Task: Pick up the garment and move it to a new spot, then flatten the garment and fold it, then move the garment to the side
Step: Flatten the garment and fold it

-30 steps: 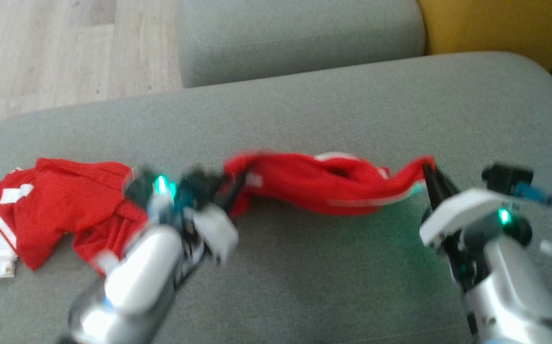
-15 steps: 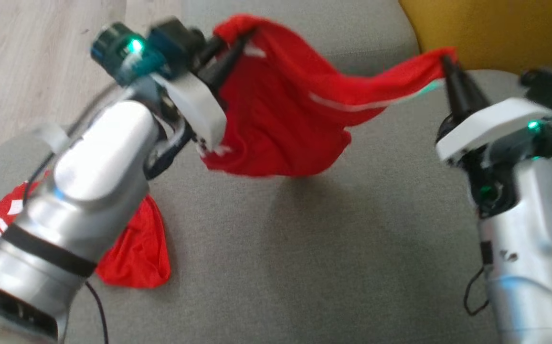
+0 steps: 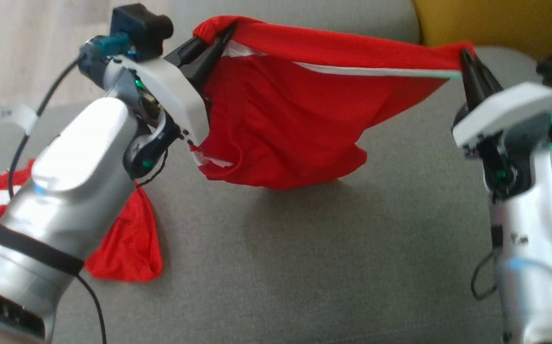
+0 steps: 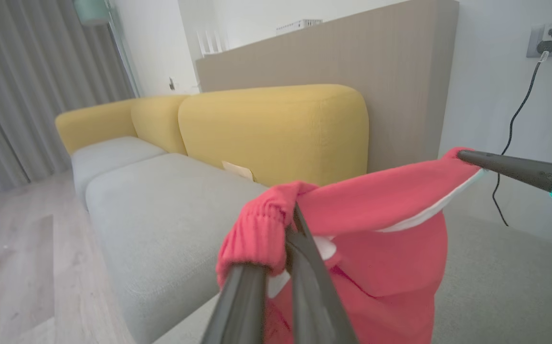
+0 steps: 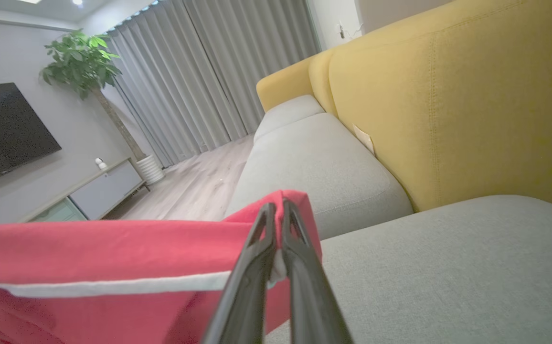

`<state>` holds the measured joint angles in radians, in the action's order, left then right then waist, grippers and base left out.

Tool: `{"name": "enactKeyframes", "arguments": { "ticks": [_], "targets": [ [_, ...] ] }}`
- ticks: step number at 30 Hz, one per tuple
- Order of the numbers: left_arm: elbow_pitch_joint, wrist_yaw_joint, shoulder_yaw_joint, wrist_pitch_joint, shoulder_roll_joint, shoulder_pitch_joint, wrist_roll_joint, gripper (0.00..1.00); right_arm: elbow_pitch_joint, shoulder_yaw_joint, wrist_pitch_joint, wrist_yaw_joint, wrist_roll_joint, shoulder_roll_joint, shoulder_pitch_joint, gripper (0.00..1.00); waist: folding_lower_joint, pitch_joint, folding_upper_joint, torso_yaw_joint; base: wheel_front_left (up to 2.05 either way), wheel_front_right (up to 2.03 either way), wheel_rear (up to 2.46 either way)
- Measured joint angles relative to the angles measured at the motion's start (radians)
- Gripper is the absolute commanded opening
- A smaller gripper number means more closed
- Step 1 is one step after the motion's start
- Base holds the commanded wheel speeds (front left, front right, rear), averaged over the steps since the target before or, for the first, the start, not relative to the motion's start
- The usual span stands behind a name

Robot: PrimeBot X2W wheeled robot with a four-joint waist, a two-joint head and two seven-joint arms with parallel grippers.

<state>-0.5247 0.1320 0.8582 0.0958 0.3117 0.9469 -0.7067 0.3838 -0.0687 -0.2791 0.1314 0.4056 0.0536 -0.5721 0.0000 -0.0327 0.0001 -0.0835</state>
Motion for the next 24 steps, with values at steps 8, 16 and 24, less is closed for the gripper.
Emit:
{"name": "enactKeyframes", "arguments": {
  "ticks": [8, 16, 24],
  "targets": [
    [-0.097, 0.0, -0.015, -0.061, 0.027, 0.288, -0.045, 0.0, 0.237, -0.007, 0.054, 0.0, -0.052, 0.0, -0.452, 0.0, 0.0, 0.207, 0.0, -0.033, 0.0, 0.0, 0.0],
    [-0.333, 0.001, -0.059, 0.081, -0.037, 0.608, 0.01, 0.0, 0.554, -0.112, 0.337, 0.0, -0.164, -0.002, -0.877, 0.0, 0.0003, 0.407, -0.0001, -0.066, 0.0, 0.0, 0.0],
    [-0.484, 0.0, -0.106, 0.153, -0.124, 0.679, 0.009, 0.0, 0.848, -0.13, 0.485, 0.0, -0.162, -0.002, -0.978, 0.0, 0.0003, 0.536, -0.0001, -0.075, 0.0, 0.0, 0.0]
  ]
}}
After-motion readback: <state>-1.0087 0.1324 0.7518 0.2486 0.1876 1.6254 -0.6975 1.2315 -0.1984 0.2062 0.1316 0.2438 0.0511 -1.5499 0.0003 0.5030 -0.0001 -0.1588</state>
